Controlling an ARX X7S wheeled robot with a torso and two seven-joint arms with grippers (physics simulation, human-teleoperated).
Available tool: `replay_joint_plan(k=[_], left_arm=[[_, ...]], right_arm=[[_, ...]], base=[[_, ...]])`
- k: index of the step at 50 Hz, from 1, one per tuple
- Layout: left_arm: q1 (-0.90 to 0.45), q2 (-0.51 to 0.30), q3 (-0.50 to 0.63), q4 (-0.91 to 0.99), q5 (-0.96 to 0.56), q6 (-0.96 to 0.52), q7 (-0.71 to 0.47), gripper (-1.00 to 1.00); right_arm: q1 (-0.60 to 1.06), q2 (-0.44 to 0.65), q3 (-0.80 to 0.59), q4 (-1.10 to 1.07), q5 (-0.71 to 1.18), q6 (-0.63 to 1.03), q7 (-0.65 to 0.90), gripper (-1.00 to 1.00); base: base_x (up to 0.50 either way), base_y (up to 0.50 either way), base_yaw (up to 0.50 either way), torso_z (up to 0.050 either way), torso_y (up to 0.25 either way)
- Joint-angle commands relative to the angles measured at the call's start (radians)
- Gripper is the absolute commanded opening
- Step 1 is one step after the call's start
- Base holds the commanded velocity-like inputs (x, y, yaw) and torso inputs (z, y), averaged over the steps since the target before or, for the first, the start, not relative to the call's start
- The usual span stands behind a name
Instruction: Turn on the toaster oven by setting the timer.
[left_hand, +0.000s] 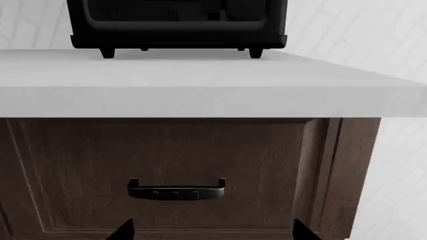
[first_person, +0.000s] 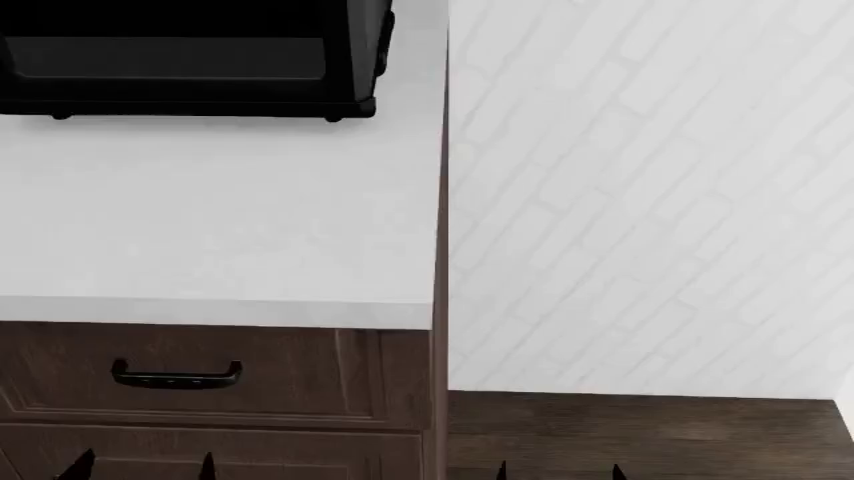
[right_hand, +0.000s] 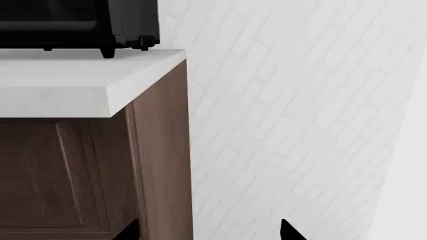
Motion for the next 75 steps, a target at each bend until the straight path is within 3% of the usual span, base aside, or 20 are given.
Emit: replay_joint_plan(k=[1, 13, 57, 66, 75], left_arm=[[0.004, -0.036, 0.041, 0.019, -0.035, -0.013, -0.042, 1.00], [0.004, -0.053, 0.045, 0.027, -0.132, 0.015, -0.037, 1.00], [0.031, -0.115, 0.117, 0.128, -0.152, 0.038, -0.108, 1.00], [-0.076, -0.189, 0.074, 0.423, -0.265, -0.325, -0.147, 1.00], [-0.206, -0.234, 0.026, 0.586, -0.352, -0.553, -0.191, 1.00]], right_arm=[[-0.003, 0.039, -0.048, -0.014, 0.039, 0.010, 0.049, 1.00], [-0.001, 0.058, -0.084, -0.022, 0.046, 0.007, 0.083, 1.00], [-0.007, 0.109, -0.153, -0.075, 0.087, 0.026, 0.146, 1.00], [0.045, 0.164, -0.137, -0.285, 0.074, 0.225, 0.170, 1.00], [0.102, 0.189, -0.123, -0.376, 0.094, 0.333, 0.171, 1.00]], base=[[0.00, 0.00, 0.00, 0.000, 0.000], [0.00, 0.00, 0.00, 0.000, 0.000], [0.00, 0.00, 0.00, 0.050, 0.000], [0.00, 0.00, 0.00, 0.011, 0.000], [0.00, 0.00, 0.00, 0.000, 0.000]])
